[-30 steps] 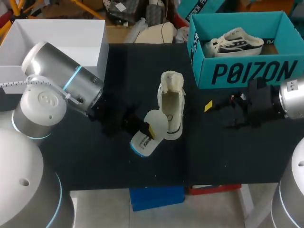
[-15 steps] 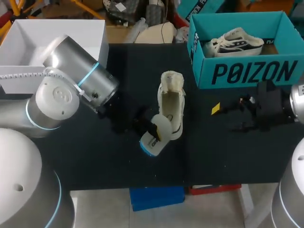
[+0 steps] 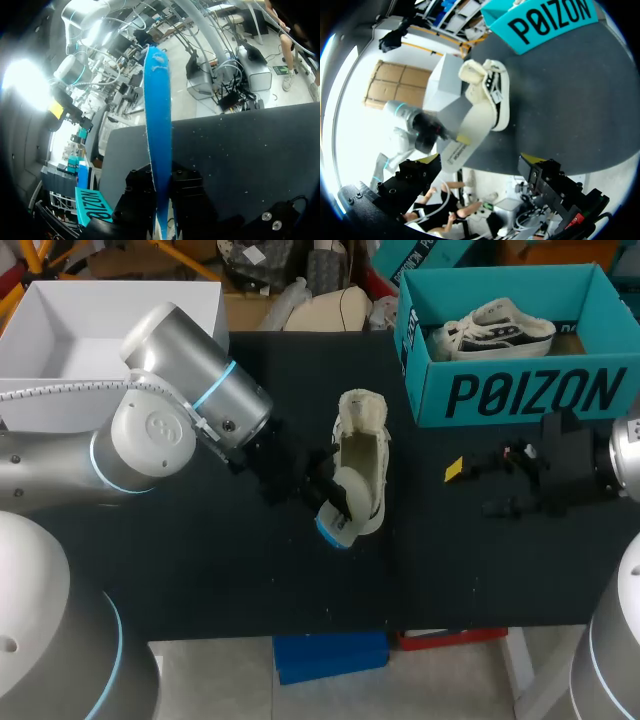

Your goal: Take the shoe out of the shoebox, open the shoe tongue, remove and reinsert the insole, then place the shoe into the shoebox

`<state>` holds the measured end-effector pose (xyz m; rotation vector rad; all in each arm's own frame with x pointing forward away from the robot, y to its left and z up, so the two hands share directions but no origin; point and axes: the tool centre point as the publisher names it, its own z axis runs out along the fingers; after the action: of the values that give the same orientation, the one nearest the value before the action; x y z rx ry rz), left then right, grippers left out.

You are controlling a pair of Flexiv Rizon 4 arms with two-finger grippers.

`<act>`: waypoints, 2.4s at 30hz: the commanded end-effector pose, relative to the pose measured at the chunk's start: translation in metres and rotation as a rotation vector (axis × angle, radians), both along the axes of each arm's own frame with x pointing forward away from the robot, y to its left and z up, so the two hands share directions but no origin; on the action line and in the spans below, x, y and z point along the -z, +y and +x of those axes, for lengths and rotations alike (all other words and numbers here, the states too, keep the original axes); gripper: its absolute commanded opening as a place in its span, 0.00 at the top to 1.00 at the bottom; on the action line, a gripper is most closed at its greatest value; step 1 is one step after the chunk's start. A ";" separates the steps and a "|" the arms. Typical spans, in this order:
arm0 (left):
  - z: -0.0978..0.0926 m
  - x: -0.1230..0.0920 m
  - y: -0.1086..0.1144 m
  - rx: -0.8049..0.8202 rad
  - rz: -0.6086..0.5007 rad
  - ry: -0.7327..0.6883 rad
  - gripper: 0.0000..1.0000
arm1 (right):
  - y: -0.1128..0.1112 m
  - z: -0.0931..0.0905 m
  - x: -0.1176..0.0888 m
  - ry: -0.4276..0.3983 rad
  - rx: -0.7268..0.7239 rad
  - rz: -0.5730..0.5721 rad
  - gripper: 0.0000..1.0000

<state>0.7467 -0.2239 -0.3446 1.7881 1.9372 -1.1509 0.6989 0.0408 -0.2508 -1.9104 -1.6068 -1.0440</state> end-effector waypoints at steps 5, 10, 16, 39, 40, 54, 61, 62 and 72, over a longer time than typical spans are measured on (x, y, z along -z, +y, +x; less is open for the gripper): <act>0.031 0.024 -0.023 -0.002 0.021 0.011 1.00 | 0.000 0.000 -0.001 0.002 -0.001 -0.001 0.00; 0.046 0.031 -0.027 -0.017 0.029 -0.002 1.00 | 0.000 0.000 -0.001 0.002 -0.001 -0.001 0.00; 0.061 0.040 -0.028 -0.043 0.040 -0.011 1.00 | 0.000 0.000 -0.001 0.002 -0.001 -0.001 0.00; 0.076 0.038 -0.019 -0.134 0.137 -0.038 0.00 | 0.000 0.000 -0.001 0.002 -0.001 -0.001 0.00; 0.074 0.036 -0.018 -0.132 0.141 -0.037 0.00 | 0.000 0.000 -0.001 0.002 -0.001 -0.001 0.00; 0.042 0.010 -0.015 -0.111 0.068 -0.013 0.09 | 0.000 0.000 -0.001 0.002 -0.001 -0.001 0.00; 0.034 0.003 -0.003 -0.120 0.086 -0.009 0.54 | 0.000 0.000 -0.001 0.002 -0.001 -0.001 0.00; 0.033 0.002 -0.002 -0.121 0.087 -0.009 0.58 | 0.000 0.000 -0.001 0.002 -0.001 -0.001 0.00; 0.029 0.007 0.002 -0.111 0.096 0.019 1.00 | 0.000 0.000 -0.001 0.002 -0.001 -0.001 0.00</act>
<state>0.7753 -0.2209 -0.3493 1.6938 2.1091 -1.0554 0.6988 0.0400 -0.2503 -1.9086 -1.6064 -1.0434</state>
